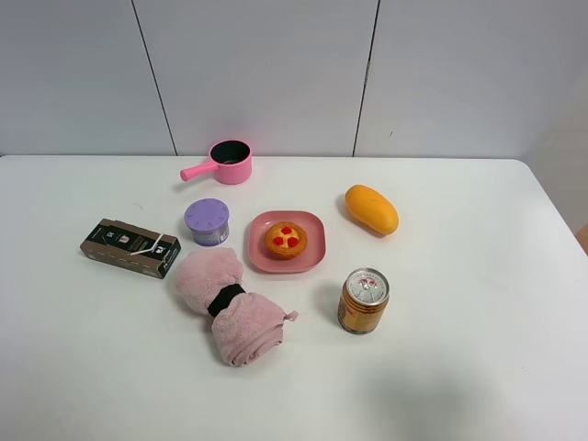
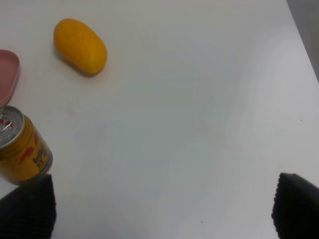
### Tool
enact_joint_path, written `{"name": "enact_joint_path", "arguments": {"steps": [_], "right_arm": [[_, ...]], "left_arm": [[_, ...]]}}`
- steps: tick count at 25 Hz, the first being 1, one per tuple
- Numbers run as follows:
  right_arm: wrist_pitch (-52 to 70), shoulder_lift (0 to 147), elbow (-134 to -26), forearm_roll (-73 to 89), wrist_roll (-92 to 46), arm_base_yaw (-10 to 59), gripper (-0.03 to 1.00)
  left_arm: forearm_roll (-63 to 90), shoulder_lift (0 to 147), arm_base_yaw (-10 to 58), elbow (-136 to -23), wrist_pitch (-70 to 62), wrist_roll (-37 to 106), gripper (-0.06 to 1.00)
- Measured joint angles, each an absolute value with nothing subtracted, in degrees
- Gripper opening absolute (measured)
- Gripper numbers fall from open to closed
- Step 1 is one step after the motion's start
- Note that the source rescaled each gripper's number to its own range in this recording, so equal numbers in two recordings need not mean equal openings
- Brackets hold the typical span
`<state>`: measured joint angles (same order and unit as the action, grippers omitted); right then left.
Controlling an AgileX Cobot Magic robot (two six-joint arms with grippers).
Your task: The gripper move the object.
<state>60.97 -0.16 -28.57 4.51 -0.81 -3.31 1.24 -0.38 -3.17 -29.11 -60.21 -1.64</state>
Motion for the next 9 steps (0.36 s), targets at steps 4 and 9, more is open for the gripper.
{"name": "enact_joint_path", "arguments": {"steps": [4, 9], "right_arm": [[61.0, -0.2, -28.6, 4.5, -0.8, -3.3, 1.0], [61.0, -0.2, -28.6, 4.5, -0.8, -3.3, 1.0]], "left_arm": [[1.2, -0.4, -3.2, -29.1, -60.2, -1.6, 0.6], [1.2, -0.4, -3.2, -29.1, -60.2, -1.7, 0.6]]}}
